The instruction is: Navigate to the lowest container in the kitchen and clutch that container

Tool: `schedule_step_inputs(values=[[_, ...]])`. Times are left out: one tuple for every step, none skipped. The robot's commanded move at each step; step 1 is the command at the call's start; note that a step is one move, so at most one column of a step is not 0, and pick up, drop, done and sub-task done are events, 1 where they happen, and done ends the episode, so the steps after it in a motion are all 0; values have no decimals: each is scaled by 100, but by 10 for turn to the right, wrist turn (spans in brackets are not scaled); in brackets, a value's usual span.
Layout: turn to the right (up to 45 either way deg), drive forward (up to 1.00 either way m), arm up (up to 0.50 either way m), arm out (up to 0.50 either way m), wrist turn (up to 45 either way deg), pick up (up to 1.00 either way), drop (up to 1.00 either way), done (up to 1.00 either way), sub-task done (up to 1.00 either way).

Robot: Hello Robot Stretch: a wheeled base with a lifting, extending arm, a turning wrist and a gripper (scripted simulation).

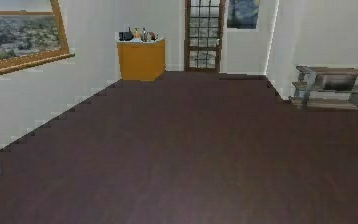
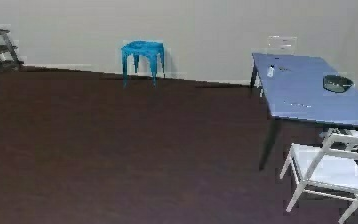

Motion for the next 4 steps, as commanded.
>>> schedule_step_inputs(values=[[0,100,0,0,0,0,0,0,0],[0,100,0,0,0,0,0,0,0],[0,100,0,0,0,0,0,0,0],[0,100,0,0,0,0,0,0,0]])
